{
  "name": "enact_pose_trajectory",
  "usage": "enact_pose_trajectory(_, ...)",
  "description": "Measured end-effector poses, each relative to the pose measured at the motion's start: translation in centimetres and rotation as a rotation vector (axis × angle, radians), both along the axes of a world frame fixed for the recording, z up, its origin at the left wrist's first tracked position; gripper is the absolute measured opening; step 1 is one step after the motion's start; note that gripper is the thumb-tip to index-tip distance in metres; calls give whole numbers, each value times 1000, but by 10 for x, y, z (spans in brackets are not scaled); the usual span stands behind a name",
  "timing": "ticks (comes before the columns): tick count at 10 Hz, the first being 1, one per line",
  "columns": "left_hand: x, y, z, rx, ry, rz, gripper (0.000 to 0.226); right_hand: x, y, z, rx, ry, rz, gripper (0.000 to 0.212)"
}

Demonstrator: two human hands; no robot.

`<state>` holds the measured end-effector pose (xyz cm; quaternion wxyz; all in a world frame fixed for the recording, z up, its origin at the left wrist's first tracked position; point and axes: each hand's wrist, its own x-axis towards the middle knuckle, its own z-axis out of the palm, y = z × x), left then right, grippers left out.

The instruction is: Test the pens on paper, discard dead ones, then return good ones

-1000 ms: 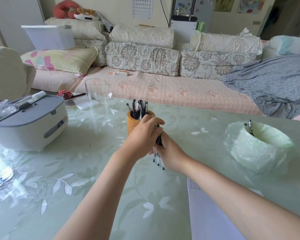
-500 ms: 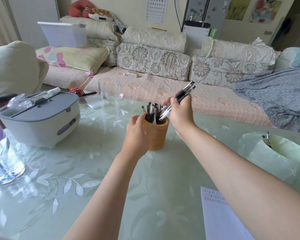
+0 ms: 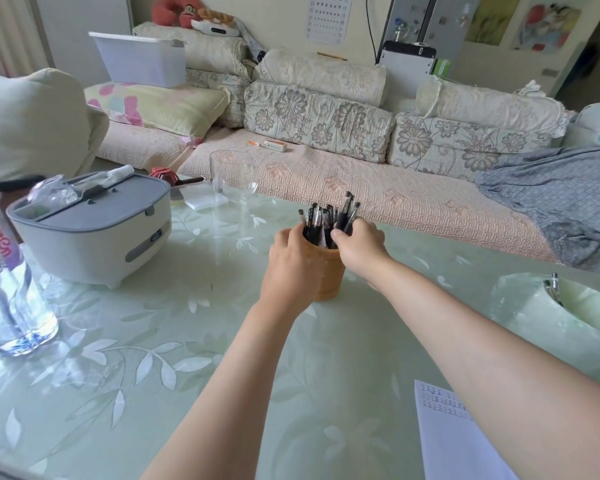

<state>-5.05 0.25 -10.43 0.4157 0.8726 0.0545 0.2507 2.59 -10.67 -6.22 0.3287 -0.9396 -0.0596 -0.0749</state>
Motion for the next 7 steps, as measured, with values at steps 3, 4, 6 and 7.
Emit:
enact_pose_trajectory(3, 2, -2, -3, -34, 25, -11, 53, -11, -13, 0, 102, -167, 109, 64)
enact_pose_trajectory(4, 2, -2, -2, -42, 26, -11, 55, -13, -13, -6, 58, -106, 169, 63)
enact_pose_trajectory(6, -2, 0, 1, -28, 23, -34, 51, -16, -16, -8, 94, -53, 198, 70)
enact_pose_trajectory(7, -9, 2, 4, -42, -8, -17, 42, -17, -25, -6, 107, -19, 206, 80)
